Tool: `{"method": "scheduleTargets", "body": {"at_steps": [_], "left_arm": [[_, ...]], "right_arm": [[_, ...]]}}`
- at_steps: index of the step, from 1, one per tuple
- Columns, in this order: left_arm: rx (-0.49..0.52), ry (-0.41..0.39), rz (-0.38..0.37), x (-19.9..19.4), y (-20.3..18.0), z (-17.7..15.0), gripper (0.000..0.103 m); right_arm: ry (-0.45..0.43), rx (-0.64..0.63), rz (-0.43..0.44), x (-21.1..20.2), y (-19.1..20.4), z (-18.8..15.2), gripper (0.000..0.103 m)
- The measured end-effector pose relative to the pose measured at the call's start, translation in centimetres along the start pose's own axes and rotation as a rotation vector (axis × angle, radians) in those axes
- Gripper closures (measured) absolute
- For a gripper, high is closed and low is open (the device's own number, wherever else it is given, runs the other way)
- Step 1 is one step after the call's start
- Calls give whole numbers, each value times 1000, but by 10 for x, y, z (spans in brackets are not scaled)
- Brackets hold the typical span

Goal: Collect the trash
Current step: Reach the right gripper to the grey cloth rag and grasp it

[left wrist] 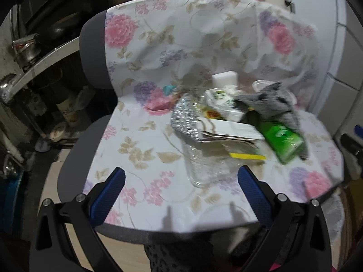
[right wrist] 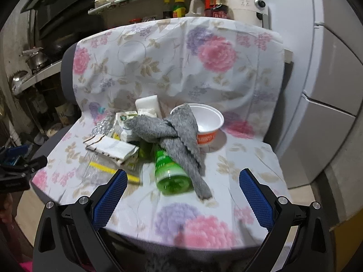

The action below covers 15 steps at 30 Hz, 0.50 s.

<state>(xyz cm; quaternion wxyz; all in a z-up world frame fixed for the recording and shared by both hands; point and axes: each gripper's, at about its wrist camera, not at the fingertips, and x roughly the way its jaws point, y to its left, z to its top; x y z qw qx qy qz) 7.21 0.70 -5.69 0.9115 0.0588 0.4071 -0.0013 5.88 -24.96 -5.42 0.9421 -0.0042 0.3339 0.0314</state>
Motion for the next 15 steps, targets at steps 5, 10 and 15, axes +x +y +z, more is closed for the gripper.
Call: {"method": "scheduleTargets", "body": {"at_steps": [5, 10, 15], "left_arm": [[-11, 24, -39, 30, 3, 6, 6], [-45, 42, -59, 54, -1, 16, 6], [-38, 50, -93, 73, -8, 24, 6]], "right_arm": [[17, -20, 74, 38, 6, 12, 6], [35, -22, 107, 76, 16, 22, 7], [55, -74, 83, 111, 27, 31, 8]]}}
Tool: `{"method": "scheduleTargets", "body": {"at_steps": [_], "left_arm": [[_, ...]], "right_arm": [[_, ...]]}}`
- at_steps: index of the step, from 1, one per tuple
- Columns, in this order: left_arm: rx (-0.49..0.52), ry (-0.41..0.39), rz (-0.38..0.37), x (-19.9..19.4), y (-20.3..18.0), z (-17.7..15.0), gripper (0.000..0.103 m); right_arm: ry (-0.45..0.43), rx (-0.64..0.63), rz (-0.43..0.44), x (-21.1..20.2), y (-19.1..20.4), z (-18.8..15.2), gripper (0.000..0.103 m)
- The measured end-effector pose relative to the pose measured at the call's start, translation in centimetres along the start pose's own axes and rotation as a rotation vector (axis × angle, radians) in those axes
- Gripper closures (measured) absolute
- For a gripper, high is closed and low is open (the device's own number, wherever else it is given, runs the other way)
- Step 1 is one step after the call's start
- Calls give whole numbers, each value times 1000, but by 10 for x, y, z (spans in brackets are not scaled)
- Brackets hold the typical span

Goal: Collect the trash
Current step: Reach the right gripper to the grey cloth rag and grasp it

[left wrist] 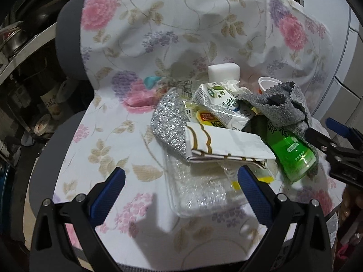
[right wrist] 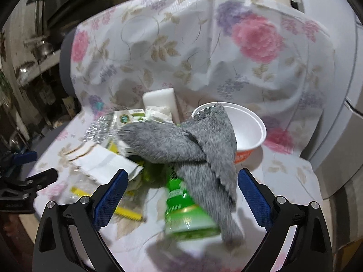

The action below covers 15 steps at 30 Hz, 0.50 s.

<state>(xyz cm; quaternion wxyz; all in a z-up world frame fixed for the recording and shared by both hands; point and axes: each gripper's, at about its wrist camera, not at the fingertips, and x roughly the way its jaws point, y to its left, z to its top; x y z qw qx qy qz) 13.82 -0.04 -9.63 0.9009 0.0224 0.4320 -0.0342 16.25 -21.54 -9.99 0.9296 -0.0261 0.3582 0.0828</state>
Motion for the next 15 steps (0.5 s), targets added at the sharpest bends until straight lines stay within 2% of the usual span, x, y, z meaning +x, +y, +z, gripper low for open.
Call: {"method": "scheduleTargets", "body": {"at_steps": [7, 11, 12, 15], "left_arm": [[-15, 21, -32, 18, 1, 4, 6], [-43, 48, -64, 25, 4, 3, 6], [-44, 49, -67, 25, 4, 3, 6], [-40, 36, -65, 19, 4, 0, 6]], "right_arm": [[56, -23, -34, 47, -13, 5, 9], [65, -78, -37, 53, -7, 7, 13], [58, -92, -39, 50, -5, 9, 31], [13, -78, -42, 37, -5, 14, 56]]}}
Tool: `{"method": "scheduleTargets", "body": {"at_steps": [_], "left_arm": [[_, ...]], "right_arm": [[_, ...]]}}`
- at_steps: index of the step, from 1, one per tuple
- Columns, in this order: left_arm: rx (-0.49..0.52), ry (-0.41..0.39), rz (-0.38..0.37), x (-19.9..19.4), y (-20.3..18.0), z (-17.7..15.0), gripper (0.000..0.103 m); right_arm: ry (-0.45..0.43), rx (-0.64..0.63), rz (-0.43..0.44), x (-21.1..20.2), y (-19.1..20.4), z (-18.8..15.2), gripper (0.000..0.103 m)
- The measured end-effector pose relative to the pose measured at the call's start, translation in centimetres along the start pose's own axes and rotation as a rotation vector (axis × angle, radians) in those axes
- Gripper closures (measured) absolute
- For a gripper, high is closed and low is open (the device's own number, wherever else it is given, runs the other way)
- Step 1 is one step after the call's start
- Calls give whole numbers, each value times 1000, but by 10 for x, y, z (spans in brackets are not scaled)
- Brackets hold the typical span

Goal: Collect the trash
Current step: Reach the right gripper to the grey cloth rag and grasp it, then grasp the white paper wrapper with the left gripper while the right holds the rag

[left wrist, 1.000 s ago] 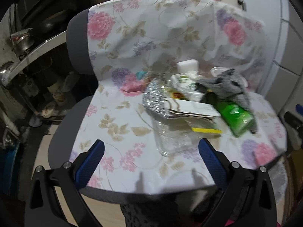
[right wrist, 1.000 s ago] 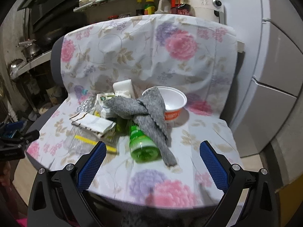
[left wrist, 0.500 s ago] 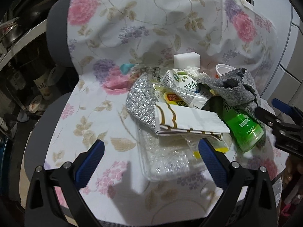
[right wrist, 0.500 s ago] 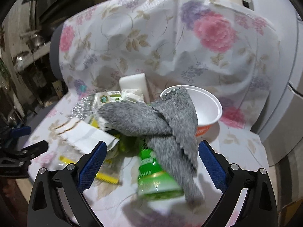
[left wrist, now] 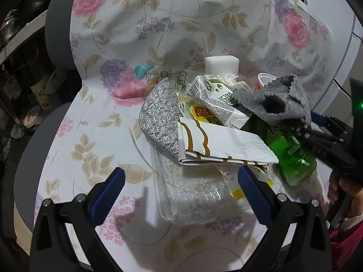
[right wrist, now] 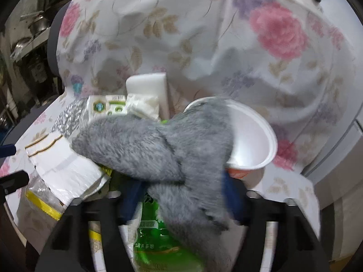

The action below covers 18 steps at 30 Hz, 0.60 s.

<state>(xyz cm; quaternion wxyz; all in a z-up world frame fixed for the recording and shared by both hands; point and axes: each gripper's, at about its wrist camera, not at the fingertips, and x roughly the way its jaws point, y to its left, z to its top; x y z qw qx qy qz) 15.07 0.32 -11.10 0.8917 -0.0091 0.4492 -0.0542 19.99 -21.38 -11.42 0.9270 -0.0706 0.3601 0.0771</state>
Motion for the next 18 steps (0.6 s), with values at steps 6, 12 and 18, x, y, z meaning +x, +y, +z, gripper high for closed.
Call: {"method": "scheduleTargets", "body": {"at_steps": [6, 12, 18], "left_arm": [[8, -35, 4, -21, 2, -5, 6], [11, -58, -3, -43, 9, -20, 6], [-1, -22, -65, -37, 9, -33, 23]], "right_arm": [[-178, 111, 30, -66, -24, 19, 82], [-370, 181, -54, -163, -44, 15, 83], [-296, 188, -56, -187, -45, -29, 83]]}}
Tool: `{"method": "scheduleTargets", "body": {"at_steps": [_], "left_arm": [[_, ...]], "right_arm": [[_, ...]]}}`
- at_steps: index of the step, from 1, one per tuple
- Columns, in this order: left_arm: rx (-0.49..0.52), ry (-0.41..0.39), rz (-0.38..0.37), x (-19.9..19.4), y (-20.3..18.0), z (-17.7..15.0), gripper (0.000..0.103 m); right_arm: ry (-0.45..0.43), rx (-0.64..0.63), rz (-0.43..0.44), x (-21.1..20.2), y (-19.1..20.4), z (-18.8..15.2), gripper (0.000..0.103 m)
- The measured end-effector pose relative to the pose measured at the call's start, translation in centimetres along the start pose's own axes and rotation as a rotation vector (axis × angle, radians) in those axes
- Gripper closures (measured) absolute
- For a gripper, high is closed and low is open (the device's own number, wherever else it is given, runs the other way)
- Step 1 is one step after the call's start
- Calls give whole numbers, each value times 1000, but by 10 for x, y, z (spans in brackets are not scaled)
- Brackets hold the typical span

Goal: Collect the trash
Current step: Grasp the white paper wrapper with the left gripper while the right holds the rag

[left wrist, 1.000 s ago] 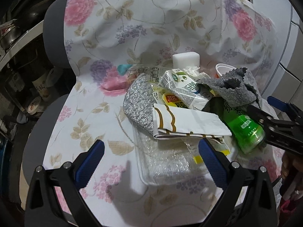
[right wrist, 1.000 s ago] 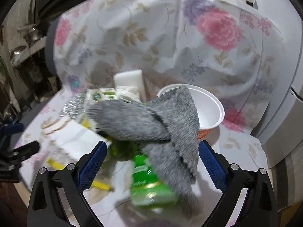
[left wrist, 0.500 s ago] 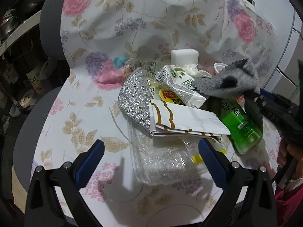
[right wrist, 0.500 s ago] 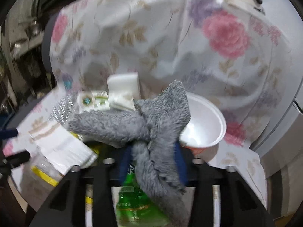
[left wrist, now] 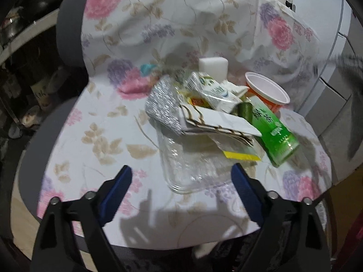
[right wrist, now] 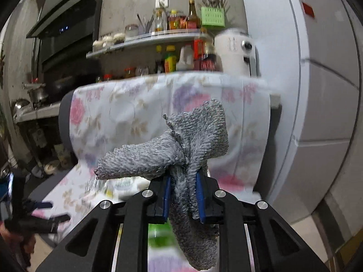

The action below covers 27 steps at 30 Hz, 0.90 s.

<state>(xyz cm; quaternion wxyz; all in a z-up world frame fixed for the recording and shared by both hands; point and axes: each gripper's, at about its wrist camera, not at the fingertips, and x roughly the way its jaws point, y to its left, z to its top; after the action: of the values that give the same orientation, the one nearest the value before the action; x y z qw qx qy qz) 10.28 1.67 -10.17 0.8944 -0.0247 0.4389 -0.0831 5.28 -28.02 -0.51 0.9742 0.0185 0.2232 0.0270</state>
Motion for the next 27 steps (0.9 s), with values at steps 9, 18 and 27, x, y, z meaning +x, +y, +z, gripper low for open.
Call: {"method": "scheduleTargets", "body": {"at_steps": [9, 18, 27], "left_arm": [[-76, -19, -106, 25, -5, 34, 37], [-268, 94, -220, 73, 22, 50, 43], [-233, 32, -265, 57, 14, 56, 92]], "right_arm": [[104, -15, 11, 13, 4, -45, 83], [158, -19, 18, 33, 5, -54, 82], [161, -24, 23, 39, 11, -51, 81]]}}
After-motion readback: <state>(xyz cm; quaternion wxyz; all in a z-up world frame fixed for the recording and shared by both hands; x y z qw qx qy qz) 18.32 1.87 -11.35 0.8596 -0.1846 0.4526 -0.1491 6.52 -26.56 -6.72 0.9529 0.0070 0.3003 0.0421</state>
